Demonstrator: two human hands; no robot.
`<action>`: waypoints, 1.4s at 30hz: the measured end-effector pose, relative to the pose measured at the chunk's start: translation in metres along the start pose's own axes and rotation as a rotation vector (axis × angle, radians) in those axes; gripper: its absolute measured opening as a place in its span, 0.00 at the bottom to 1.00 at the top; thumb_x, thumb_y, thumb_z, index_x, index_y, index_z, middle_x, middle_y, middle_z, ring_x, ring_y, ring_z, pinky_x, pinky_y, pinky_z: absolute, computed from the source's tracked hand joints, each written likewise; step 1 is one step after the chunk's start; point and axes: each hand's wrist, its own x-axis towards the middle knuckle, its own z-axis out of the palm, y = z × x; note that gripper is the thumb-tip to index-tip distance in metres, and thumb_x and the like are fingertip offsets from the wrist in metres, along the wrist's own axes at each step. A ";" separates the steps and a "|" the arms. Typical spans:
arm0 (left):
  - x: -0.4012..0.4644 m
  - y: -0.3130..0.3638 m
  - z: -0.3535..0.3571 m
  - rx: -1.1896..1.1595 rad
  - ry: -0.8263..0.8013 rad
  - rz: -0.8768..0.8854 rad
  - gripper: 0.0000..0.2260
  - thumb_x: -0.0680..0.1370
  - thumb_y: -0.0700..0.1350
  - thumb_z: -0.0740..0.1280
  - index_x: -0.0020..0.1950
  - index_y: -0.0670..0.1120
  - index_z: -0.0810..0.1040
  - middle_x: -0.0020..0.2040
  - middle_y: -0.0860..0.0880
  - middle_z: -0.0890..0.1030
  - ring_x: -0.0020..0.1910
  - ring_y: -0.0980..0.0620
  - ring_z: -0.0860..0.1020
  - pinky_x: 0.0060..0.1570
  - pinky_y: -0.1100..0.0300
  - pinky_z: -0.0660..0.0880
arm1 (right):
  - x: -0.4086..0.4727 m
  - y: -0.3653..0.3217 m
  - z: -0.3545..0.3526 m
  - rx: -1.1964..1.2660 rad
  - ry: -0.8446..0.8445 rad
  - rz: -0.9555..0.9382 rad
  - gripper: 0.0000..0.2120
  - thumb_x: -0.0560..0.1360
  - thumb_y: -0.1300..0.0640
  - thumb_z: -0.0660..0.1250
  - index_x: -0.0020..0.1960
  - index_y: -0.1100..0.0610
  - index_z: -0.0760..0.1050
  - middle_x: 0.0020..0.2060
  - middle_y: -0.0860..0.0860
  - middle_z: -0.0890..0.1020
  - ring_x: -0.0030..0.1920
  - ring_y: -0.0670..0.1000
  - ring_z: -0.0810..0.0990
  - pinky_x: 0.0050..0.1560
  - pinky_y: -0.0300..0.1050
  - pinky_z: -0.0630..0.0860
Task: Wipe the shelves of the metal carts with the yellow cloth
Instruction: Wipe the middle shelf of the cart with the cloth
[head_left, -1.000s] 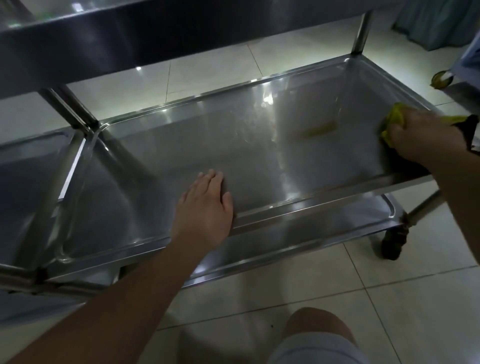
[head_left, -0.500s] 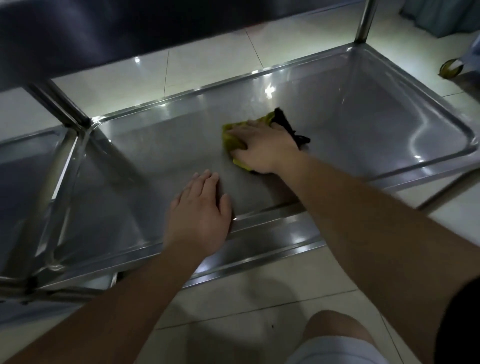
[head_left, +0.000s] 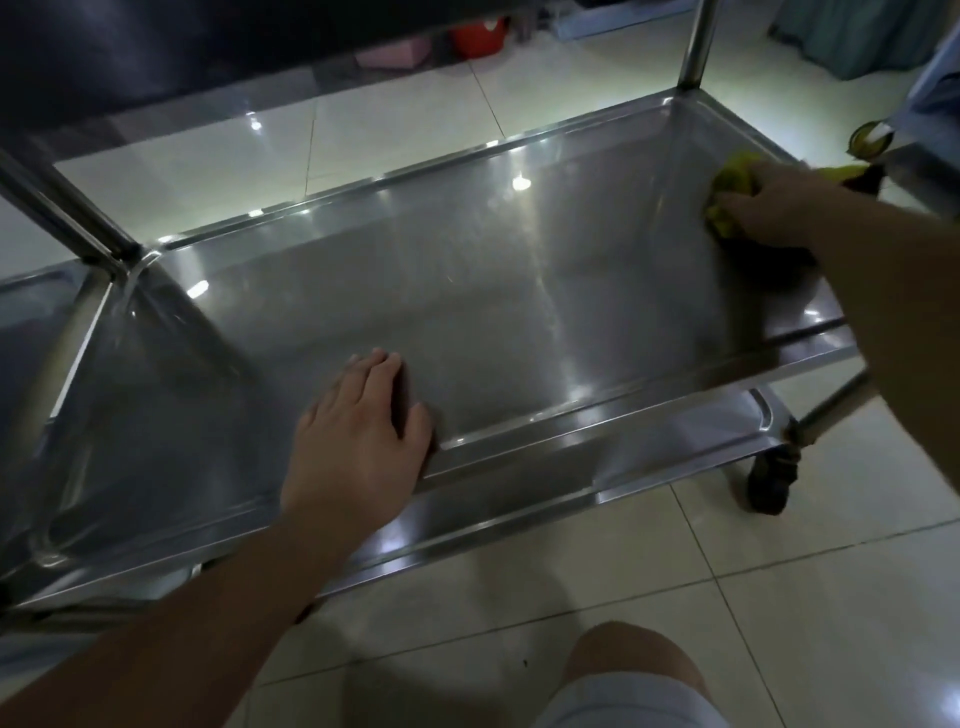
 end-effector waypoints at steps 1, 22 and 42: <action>0.001 0.000 0.000 0.004 -0.002 -0.001 0.30 0.79 0.63 0.51 0.79 0.52 0.67 0.81 0.53 0.66 0.79 0.50 0.64 0.75 0.45 0.64 | -0.002 0.008 -0.001 -0.024 0.006 0.013 0.34 0.82 0.37 0.59 0.80 0.56 0.62 0.77 0.66 0.65 0.76 0.69 0.64 0.75 0.65 0.63; 0.004 0.002 -0.002 -0.004 -0.011 -0.010 0.26 0.82 0.58 0.57 0.79 0.52 0.66 0.81 0.51 0.65 0.80 0.48 0.62 0.76 0.45 0.61 | -0.131 -0.046 0.049 -0.095 0.101 -0.392 0.38 0.75 0.29 0.50 0.81 0.44 0.61 0.79 0.49 0.67 0.77 0.57 0.67 0.73 0.63 0.65; 0.004 0.000 0.001 -0.053 0.033 0.005 0.24 0.82 0.55 0.58 0.76 0.49 0.71 0.79 0.48 0.69 0.80 0.46 0.64 0.75 0.47 0.61 | -0.205 -0.069 0.082 -0.085 0.272 -0.324 0.28 0.77 0.33 0.53 0.67 0.47 0.78 0.69 0.49 0.80 0.68 0.58 0.76 0.62 0.57 0.70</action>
